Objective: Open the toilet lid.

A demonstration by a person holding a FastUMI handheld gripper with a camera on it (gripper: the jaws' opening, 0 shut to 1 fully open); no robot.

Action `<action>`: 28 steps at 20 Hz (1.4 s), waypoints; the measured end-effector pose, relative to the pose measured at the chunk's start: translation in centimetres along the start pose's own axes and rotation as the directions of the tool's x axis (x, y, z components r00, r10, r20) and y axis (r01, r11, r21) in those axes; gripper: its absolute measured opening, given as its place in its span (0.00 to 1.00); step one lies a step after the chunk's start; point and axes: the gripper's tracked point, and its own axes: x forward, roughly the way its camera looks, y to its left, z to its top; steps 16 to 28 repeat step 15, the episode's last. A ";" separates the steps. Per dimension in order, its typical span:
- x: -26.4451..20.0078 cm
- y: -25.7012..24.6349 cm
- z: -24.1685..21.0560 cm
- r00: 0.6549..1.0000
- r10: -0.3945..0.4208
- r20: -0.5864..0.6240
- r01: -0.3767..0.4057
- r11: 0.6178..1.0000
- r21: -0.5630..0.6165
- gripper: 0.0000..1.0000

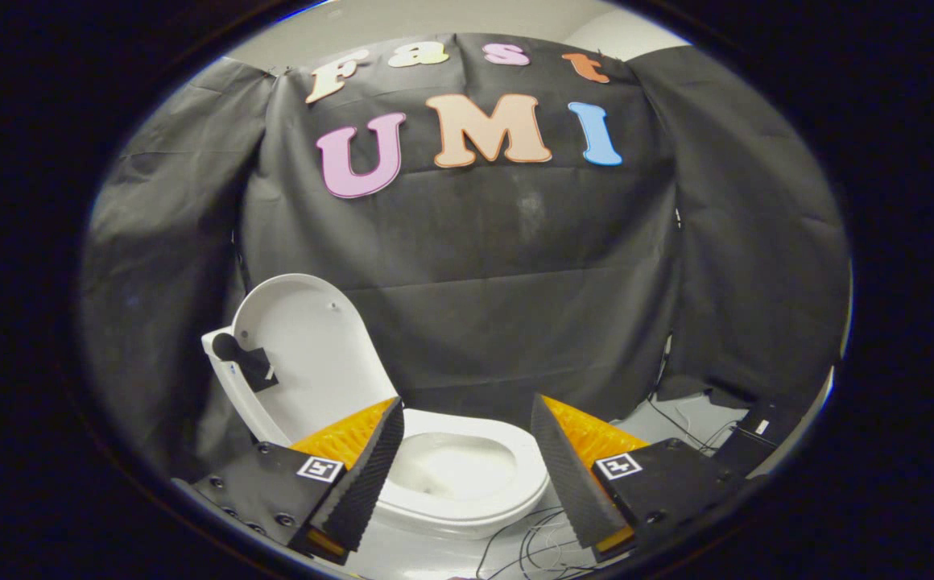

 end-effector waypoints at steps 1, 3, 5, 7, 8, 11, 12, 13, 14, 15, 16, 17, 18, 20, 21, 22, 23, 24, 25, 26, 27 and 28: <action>0.2 -0.4 -0.4 1.000 -0.002 -0.011 0.002 1.000 -0.016 0.98; 0.5 -2.1 -1.8 0.998 -0.039 -0.051 0.035 0.996 -0.086 0.98; 0.5 -3.7 -3.7 0.992 -0.060 -0.115 0.050 0.995 -0.087 0.98; 0.4 -3.4 -3.8 0.991 -0.046 -0.127 0.036 0.996 -0.079 0.98; 0.3 -3.2 -3.5 0.991 -0.046 -0.122 0.035 0.995 -0.090 0.98; 0.0 -2.7 -2.3 0.996 -0.026 -0.081 0.019 0.996 -0.086 0.98; -0.1 -2.7 -2.1 0.997 -0.026 -0.075 0.020 0.996 -0.085 0.98; -0.1 -2.9 -2.0 0.997 -0.031 -0.069 0.025 0.996 -0.086 0.98; -0.2 -3.0 -1.9 0.997 -0.034 -0.066 0.028 0.996 -0.083 0.98; -0.2 -3.0 -1.8 0.998 -0.032 -0.062 0.027 0.997 -0.074 0.98; -0.2 -3.0 -1.8 0.998 -0.032 -0.062 0.027 0.997 -0.074 0.98; -0.2 -3.0 -1.8 0.998 -0.032 -0.062 0.027 0.997 -0.074 0.98; -0.2 -3.0 -1.8 0.998 -0.032 -0.062 0.027 0.997 -0.074 0.98; -0.2 -3.0 -1.8 0.998 -0.032 -0.062 0.027 0.997 -0.074 0.98; -0.2 -3.0 -1.8 0.998 -0.032 -0.062 0.027 0.997 -0.074 0.98; -0.2 -3.0 -1.8 0.998 -0.032 -0.062 0.027 0.997 -0.074 0.98; -0.2 -3.0 -1.8 0.998 -0.032 -0.062 0.027 0.997 -0.074 0.98; -0.2 -3.0 -1.8 0.998 -0.032 -0.062 0.027 0.997 -0.074 0.98; -0.2 -3.0 -1.8 0.998 -0.032 -0.062 0.027 0.997 -0.074 0.98; -0.2 -3.0 -1.8 0.998 -0.032 -0.062 0.027 0.997 -0.074 0.98; -0.2 -3.0 -1.8 0.998 -0.032 -0.062 0.027 0.997 -0.074 0.98; -0.2 -3.0 -1.8 0.998 -0.032 -0.062 0.027 0.997 -0.074 0.98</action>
